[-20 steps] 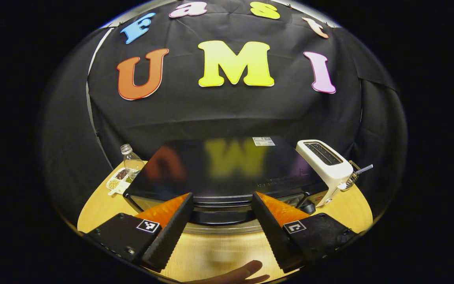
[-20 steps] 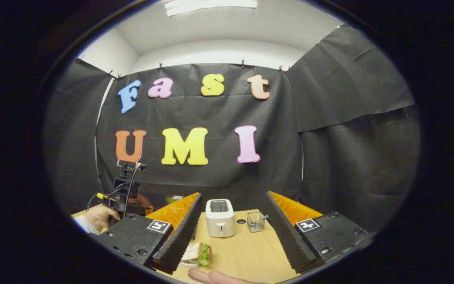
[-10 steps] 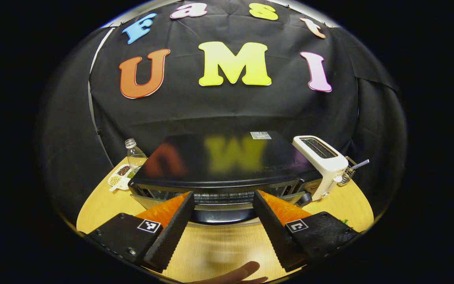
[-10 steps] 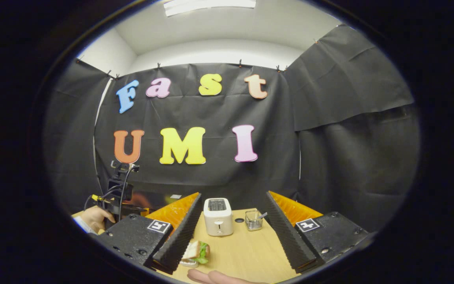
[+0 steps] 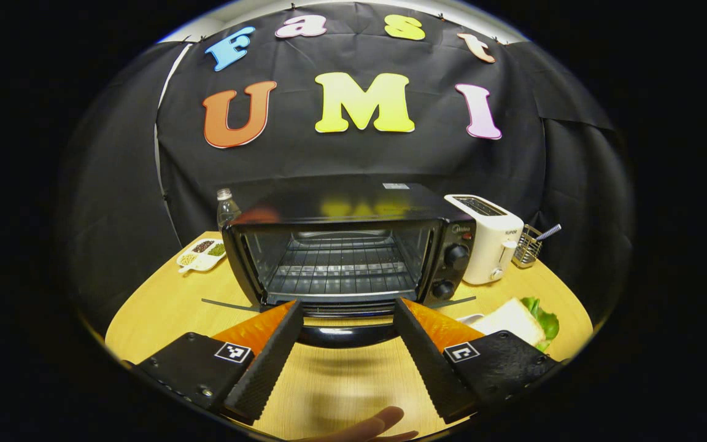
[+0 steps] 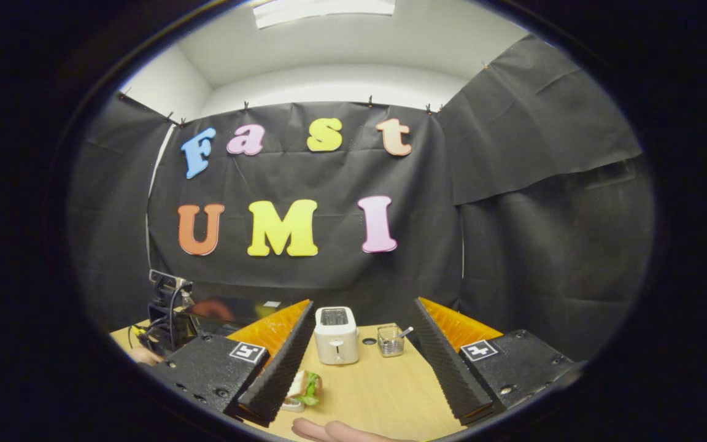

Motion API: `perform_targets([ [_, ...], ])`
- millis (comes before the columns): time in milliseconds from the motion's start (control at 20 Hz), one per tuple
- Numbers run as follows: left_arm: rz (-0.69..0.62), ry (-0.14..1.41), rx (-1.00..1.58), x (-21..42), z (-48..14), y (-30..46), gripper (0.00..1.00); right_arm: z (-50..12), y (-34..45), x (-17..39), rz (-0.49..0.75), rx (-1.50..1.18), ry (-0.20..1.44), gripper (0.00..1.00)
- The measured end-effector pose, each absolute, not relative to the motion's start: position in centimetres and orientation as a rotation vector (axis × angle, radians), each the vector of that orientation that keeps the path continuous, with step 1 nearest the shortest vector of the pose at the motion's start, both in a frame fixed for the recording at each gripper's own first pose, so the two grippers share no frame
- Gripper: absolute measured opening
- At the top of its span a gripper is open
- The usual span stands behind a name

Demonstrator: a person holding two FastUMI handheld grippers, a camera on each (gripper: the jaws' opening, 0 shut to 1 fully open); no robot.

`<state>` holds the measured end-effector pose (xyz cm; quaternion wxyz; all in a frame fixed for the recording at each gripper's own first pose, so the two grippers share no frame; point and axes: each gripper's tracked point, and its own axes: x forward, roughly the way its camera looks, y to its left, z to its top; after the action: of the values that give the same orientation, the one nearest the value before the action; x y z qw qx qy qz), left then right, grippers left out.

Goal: Open the electric oven with the left hand, put the food in, and close the electric oven.

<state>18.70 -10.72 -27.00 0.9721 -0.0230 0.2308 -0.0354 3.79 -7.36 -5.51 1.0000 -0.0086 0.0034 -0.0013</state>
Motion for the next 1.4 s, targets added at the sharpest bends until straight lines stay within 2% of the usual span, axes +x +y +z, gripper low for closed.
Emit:
perform_targets([
  [50, -0.070, 0.463, -0.050, 18.1, -27.6, -10.8, 0.99, -5.6, -7.5, 3.7, -0.006, -0.018, 0.006, 0.89],
  [400, -0.072, 0.507, -0.050, 14.3, -32.9, -11.3, 0.98, -7.2, -8.3, 3.5, -0.018, -0.028, 0.035, 0.89],
  [750, -0.064, 0.596, -0.092, 13.0, -37.4, -11.5, 0.96, -8.6, -8.2, 3.9, -0.024, -0.036, 0.064, 0.90],
  [900, -0.066, 0.584, -0.087, 13.0, -37.6, -11.7, 0.96, -9.6, -7.3, 4.3, 0.008, -0.037, 0.090, 0.90],
  [950, -0.067, 0.578, -0.086, 13.0, -37.5, -11.7, 0.96, -10.0, -7.2, 4.5, 0.011, -0.035, 0.104, 0.89],
  [1000, -0.070, 0.567, -0.084, 13.1, -37.3, -11.6, 1.00, -10.4, -7.2, 4.8, 0.012, -0.035, 0.118, 0.89],
  [1050, -0.063, 0.557, -0.081, 13.0, -37.0, -11.3, 0.96, -10.6, -7.2, 5.1, 0.013, -0.035, 0.130, 0.89],
  [1200, -0.046, 0.505, -0.099, 11.9, -34.5, -10.2, 0.96, -11.5, -7.1, 6.6, 0.012, -0.038, 0.171, 0.89],
  [1250, -0.046, 0.470, -0.109, 11.6, -32.8, -9.8, 0.96, -11.9, -7.0, 7.4, 0.015, -0.036, 0.188, 1.00],
  [1300, -0.048, 0.427, -0.121, 11.1, -30.7, -9.2, 0.96, -12.5, -6.9, 8.2, 0.017, -0.035, 0.208, 1.00],
  [1350, -0.048, 0.382, -0.127, 10.6, -28.6, -8.7, 0.96, -12.9, -6.8, 9.1, 0.022, -0.033, 0.229, 0.89],
  [1400, -0.038, 0.343, -0.134, 10.2, -26.6, -8.0, 0.95, -13.4, -6.3, 10.1, 0.042, -0.030, 0.250, 0.90],
])
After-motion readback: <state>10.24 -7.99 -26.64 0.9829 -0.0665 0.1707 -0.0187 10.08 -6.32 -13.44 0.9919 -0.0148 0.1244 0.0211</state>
